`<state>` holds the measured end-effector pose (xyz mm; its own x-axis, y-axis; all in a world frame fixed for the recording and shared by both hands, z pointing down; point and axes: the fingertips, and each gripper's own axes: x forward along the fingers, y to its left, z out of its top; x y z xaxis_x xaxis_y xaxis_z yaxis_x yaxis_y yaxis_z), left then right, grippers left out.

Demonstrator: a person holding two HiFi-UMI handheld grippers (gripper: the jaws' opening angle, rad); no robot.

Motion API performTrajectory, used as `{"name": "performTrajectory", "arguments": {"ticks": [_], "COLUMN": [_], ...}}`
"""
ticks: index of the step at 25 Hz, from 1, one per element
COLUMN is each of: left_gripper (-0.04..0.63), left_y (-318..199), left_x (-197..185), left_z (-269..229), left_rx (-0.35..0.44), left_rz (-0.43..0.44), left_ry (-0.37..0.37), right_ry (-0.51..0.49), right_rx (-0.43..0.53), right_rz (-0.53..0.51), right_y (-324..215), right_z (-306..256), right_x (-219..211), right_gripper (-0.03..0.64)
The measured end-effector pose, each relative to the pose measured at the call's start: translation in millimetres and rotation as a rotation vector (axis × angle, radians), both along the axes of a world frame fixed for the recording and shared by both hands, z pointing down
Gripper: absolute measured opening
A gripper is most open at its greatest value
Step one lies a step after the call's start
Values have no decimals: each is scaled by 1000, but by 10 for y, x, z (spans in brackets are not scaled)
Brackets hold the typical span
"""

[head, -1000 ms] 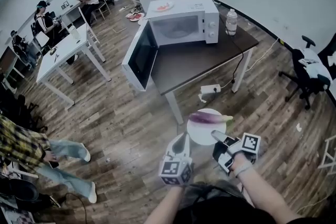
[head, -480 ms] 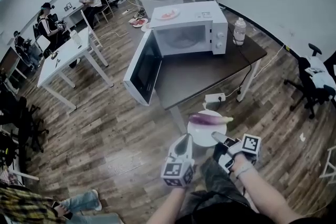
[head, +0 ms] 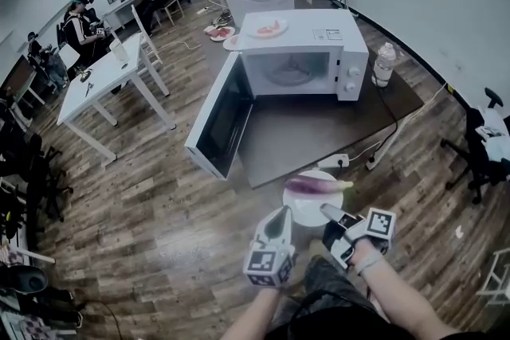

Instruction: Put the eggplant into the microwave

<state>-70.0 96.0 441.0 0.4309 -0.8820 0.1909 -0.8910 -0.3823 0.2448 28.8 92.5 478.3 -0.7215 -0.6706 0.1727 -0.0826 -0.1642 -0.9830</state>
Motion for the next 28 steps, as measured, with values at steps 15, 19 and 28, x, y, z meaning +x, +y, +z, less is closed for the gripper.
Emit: {"name": "performTrajectory", "arguments": {"ticks": [15,19,28], "left_gripper": [-6,-6,-6], "left_y": [-1064,-1354,-1855], "left_x": [21,33,47], "left_z": [128,157,218], "left_rx": [-30,-30,-33], "left_rz": [-64,-76,-109], "left_ry": [1,1,-4], "right_ry": [18,14,1], "right_rx": [4,-7,-19], "right_rz": [-80,-95,-124], "right_y": [-1108,-1398,-1915], "right_z": [91,122,190], "right_x": [-5,-8,9], "right_gripper": [23,23,23]}}
